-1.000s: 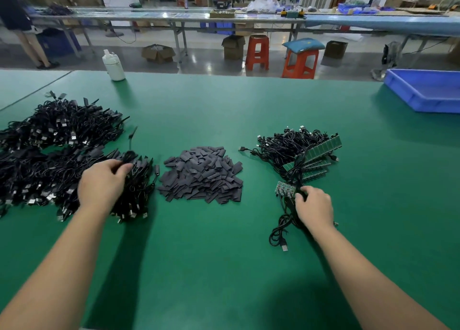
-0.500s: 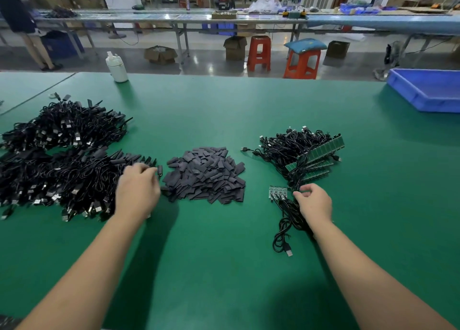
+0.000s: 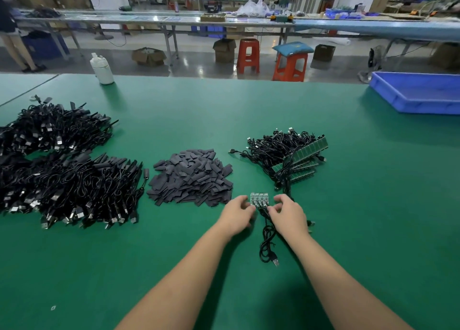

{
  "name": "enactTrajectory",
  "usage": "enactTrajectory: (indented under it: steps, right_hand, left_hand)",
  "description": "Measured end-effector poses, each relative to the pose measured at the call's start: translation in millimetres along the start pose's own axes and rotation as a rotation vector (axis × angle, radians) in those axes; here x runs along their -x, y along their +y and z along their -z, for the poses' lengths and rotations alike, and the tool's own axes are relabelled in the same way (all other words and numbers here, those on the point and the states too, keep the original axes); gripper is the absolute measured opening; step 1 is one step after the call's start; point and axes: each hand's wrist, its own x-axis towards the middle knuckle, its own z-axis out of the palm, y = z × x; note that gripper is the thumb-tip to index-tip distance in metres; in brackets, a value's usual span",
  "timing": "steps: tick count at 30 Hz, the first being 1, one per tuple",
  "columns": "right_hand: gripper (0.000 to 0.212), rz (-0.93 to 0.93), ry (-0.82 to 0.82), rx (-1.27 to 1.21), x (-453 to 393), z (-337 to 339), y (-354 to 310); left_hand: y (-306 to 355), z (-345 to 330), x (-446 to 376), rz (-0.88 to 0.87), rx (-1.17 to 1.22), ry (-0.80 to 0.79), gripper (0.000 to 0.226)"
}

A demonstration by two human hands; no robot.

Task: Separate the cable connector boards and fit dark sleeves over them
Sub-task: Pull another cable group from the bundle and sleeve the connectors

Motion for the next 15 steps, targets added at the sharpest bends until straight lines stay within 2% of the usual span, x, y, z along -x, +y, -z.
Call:
enactTrajectory:
  steps: [3,6,8,10,11,15]
  right_hand:
    - [0.037,-0.014,-0.053,-0.161,4,0,4]
    - [0.037,0.001,-0.07,-0.253,6,5,7]
    - [0.025,0.011,-0.057,-0.288,6,10,5]
    - [0.015,0.032,-0.009,-0.311,3,18,2]
    - [0.016,0.041,-0.001,-0.338,1,21,0]
    - [0.006,0.147,-0.095,-0.328,-4,31,-12]
  left_hand:
    - [4,-13,-6,0.069,0.168,0.091,0.053]
    - [5,-15,-9,0.079,0.161,0.189,0.023]
    - [5,-12,-7,0.042,0.139,0.223,0.009]
    - [7,-8,-4,-0.009,0.122,0.204,0.002]
    - [10,-7,-2,-0.036,0.103,0.184,0.002]
    - [22,-5,6,-0.139,-0.015,0.131,0.003]
